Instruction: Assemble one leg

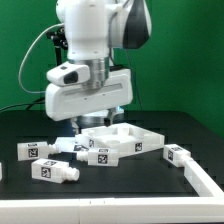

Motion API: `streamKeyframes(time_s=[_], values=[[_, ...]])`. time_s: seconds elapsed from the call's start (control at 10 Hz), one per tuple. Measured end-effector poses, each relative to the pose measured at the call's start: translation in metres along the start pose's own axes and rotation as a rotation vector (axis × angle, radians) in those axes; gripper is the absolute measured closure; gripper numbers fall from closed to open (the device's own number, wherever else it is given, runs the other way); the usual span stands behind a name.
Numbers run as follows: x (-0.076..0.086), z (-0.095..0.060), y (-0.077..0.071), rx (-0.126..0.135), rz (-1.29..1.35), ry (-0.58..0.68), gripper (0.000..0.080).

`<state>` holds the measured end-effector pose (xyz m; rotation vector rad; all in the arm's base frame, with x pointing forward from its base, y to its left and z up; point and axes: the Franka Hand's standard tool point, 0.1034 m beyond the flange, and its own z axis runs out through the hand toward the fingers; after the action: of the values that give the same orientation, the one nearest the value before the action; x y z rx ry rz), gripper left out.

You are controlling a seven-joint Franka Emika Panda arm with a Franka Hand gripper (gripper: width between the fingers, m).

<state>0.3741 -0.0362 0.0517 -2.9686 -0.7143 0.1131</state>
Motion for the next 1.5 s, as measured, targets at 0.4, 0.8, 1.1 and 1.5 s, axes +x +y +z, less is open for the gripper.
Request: streamKeyframes(time_s=[0.4,0.8,1.1,1.5], values=[[-0.008,0.041,-0.003,-0.063,-0.042,0.043,0.0151],[-0.008,0.048,-0.004,-0.058,-0.042,0.040,0.0179],[-0.008,0.048,-0.004,-0.058,-0.042,0.040,0.0558],[-0.013,0.021,-0.005,-0.022,0.034,0.015,0.0746]])
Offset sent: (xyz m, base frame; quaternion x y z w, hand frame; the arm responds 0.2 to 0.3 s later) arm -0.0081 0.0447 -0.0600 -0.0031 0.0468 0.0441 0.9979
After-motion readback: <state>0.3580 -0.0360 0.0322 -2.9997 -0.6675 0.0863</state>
